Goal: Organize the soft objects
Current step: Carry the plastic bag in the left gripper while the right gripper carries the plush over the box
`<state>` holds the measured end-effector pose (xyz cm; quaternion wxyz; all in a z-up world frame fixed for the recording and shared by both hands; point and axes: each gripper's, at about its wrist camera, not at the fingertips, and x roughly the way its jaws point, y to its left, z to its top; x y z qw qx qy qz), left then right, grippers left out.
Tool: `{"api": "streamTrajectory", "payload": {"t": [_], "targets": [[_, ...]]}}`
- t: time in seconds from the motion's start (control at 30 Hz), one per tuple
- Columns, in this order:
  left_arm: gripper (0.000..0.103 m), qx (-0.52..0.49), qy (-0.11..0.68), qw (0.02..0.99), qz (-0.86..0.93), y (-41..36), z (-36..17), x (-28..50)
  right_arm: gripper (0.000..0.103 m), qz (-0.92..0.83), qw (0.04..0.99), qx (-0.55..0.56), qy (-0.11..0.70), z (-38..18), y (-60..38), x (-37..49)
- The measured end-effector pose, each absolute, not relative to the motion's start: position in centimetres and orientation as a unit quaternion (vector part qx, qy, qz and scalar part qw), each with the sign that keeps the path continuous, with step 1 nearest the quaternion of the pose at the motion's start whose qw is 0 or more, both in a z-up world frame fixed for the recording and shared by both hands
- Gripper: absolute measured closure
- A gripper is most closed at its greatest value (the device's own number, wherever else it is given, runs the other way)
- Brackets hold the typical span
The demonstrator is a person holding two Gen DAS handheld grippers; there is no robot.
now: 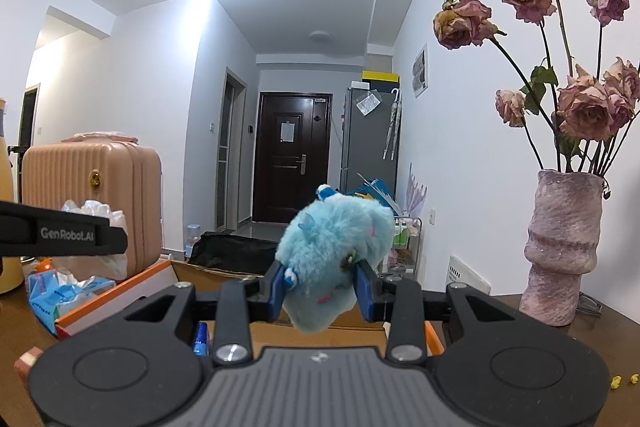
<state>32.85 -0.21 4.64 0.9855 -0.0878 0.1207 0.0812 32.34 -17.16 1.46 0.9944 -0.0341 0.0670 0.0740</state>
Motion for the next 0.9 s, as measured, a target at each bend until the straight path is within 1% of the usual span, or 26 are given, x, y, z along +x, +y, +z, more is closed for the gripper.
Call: {"api": "streamTrajectory", "payload": {"t": [0.9], "targets": [[0.057, -0.080, 0.129, 0.985, 0.083, -0.5, 4.3, 35.2, 0.068, 0.068, 0.994, -0.040, 0.076, 1.1, -16.4, 35.4]]}}
